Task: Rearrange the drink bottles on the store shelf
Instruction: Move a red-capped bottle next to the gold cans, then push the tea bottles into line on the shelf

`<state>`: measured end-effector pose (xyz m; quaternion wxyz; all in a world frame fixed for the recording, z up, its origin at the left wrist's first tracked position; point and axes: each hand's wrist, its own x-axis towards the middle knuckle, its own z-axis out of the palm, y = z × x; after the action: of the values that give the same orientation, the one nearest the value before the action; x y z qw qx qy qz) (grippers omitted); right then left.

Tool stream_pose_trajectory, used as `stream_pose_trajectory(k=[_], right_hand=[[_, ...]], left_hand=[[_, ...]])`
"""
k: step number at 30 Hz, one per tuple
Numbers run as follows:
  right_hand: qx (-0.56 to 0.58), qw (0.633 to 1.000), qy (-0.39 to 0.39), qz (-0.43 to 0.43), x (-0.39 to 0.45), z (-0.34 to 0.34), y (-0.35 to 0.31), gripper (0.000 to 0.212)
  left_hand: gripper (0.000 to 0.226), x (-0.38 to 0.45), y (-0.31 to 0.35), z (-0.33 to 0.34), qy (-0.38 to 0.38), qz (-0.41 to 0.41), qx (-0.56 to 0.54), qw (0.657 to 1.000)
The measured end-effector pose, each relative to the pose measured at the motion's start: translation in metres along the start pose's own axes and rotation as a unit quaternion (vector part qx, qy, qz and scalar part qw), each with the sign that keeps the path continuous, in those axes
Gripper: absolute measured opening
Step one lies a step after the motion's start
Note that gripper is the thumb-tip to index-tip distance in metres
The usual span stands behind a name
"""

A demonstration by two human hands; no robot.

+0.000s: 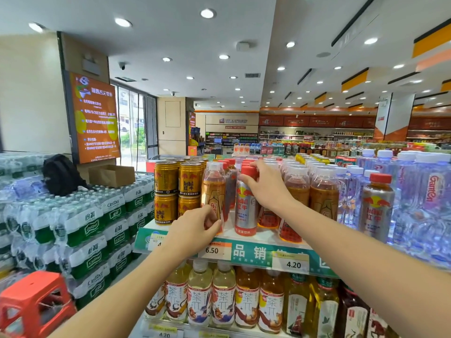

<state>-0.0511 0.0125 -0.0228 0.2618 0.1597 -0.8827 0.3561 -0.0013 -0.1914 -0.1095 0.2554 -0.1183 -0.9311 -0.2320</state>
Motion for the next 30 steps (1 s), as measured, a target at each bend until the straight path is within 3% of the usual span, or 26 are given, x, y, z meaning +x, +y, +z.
stream_pose_trajectory(k=[5,9,13,17,23,26,30], right_hand=[[0.041,0.998,-0.026,-0.027,-0.030,-0.002,0.012,0.087],[0.075,0.996,-0.019,-0.040,-0.058,0.003,0.030,0.096],[0.048,0.999,0.024,0.003,-0.090,0.012,0.047,0.081],[0.018,1.000,0.019,-0.006,-0.112,0.026,0.056,0.060],[0.061,0.996,0.027,-0.061,-0.088,0.032,0.001,0.035],[0.076,0.996,0.030,-0.047,-0.065,0.047,-0.038,0.049],[-0.003,1.000,0.006,0.030,-0.044,0.065,-0.071,0.096]], left_hand=[[0.018,-0.004,-0.003,0.001,-0.006,0.008,-0.001,1.000],[0.022,-0.007,-0.007,0.001,-0.014,0.020,0.009,1.000],[0.030,-0.010,-0.012,0.001,-0.012,0.036,0.027,0.999],[0.037,-0.013,-0.022,0.002,-0.014,0.040,0.037,0.998],[0.037,-0.012,-0.028,0.004,-0.015,0.047,0.036,0.998],[0.034,-0.012,-0.030,0.003,-0.011,0.048,0.032,0.998],[0.036,-0.011,-0.036,0.004,-0.019,0.054,0.007,0.998]])
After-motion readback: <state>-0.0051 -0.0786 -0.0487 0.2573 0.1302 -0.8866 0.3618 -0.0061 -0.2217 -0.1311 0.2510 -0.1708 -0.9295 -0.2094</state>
